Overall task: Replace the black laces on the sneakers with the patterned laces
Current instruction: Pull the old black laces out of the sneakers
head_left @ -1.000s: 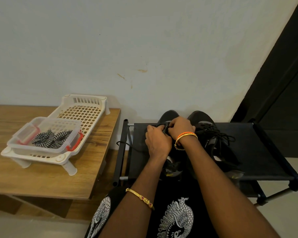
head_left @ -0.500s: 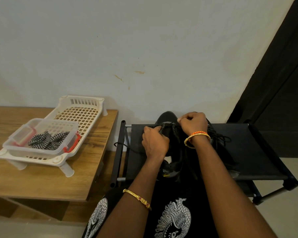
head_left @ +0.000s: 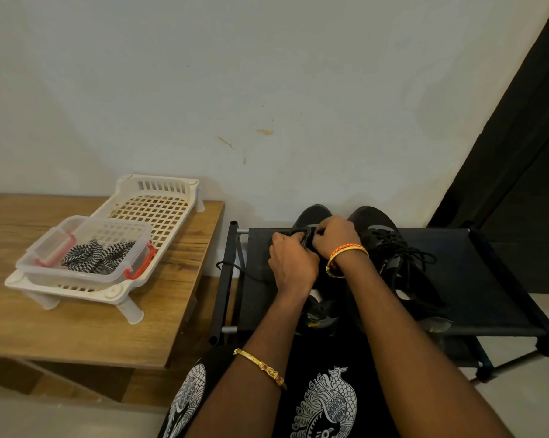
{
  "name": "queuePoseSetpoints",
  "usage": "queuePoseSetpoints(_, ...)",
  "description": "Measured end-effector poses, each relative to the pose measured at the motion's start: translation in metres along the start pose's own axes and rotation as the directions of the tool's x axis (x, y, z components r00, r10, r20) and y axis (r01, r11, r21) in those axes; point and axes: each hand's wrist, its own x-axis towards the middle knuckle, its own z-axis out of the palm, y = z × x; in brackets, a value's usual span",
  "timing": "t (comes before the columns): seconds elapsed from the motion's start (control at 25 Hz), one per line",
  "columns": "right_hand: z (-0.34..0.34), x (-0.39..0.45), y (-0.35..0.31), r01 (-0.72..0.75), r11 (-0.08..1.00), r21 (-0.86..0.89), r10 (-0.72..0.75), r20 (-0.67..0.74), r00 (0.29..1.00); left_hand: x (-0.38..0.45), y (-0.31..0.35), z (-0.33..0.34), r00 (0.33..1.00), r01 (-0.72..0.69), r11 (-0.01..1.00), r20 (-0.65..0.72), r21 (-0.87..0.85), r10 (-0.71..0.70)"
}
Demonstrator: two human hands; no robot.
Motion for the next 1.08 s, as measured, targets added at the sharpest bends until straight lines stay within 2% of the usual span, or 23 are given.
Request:
queuePoseSetpoints(0.04, 0.001, -0.001, -0.003, 0.003, 0.998, -0.065, -0.001, 0.042, 0.999, 0.0, 0.0, 0.0, 1.0, 0.0, 1.0, 0.0, -0.001, 0.0)
queuePoseSetpoints(0.12, -0.001, -0.001, -0.005, -0.005, 0.999, -0.054, 0.008, 0.056, 0.998, 0.0, 0.0, 0.0, 1.0, 0.005, 1.0, 0.0, -0.001, -0.005)
queuePoseSetpoints(0.28, -0.014, -0.006, 0.004, -0.044, 0.986, 0.16, 0.049, -0.023, 0.999, 0.0, 0.0, 0.0, 1.0, 0.008, 1.0, -0.006, 0.004, -0.008)
queuePoseSetpoints(0.48, -0.042, -0.017, 0.02, 0.01, 0.92, 0.392, 0.049, -0.139, 0.989, -0.001, 0.001, -0.001, 1.0, 0.025, 1.0, -0.018, 0.012, -0.025)
queuePoseSetpoints(0.52, -0.044, -0.016, 0.022, 0.0, 0.879, 0.476, 0.084, -0.155, 0.984, -0.001, 0.002, -0.001, 0.999, 0.028, 1.0, -0.018, 0.011, -0.028)
queuePoseSetpoints(0.6, -0.045, -0.013, 0.022, -0.023, 0.72, 0.693, 0.155, -0.129, 0.979, -0.001, 0.002, -0.001, 0.999, 0.035, 0.999, -0.016, 0.012, -0.034)
queuePoseSetpoints(0.72, -0.038, -0.008, 0.012, -0.083, 0.342, 0.936, 0.167, 0.026, 0.986, -0.001, 0.002, -0.002, 0.999, 0.039, 0.999, -0.008, 0.01, -0.039)
queuePoseSetpoints(0.76, -0.035, -0.008, 0.008, -0.111, 0.262, 0.959, 0.164, 0.069, 0.984, -0.002, 0.002, -0.002, 0.999, 0.037, 0.999, -0.004, 0.008, -0.037)
queuePoseSetpoints(0.8, -0.029, -0.007, 0.004, -0.126, 0.283, 0.951, 0.181, 0.076, 0.98, -0.002, 0.002, -0.002, 0.999, 0.032, 0.999, 0.0, 0.008, -0.032)
queuePoseSetpoints(0.84, -0.024, -0.006, 0.002, -0.11, 0.446, 0.888, 0.201, 0.02, 0.979, -0.002, 0.002, -0.002, 1.0, 0.028, 1.0, 0.003, 0.01, -0.028)
queuePoseSetpoints(0.88, -0.018, -0.004, 0.003, -0.069, 0.672, 0.737, 0.181, -0.073, 0.981, -0.002, 0.003, -0.002, 1.0, 0.024, 1.0, 0.008, 0.014, -0.024)
queuePoseSetpoints(0.92, -0.012, -0.003, 0.004, -0.022, 0.842, 0.539, 0.108, -0.128, 0.986, -0.001, 0.002, -0.002, 1.0, 0.024, 1.0, 0.013, 0.016, -0.024)
queuePoseSetpoints(0.96, -0.007, -0.002, 0.005, 0.019, 0.934, 0.357, 0.029, -0.129, 0.991, -0.001, 0.002, -0.002, 0.999, 0.026, 1.0, 0.019, 0.015, -0.026)
queuePoseSetpoints(1.08, -0.002, 0.001, 0.002, 0.068, 0.997, 0.027, -0.068, -0.005, 0.998, -0.001, 0.001, -0.001, 0.999, 0.022, 1.0, 0.023, 0.005, -0.022)
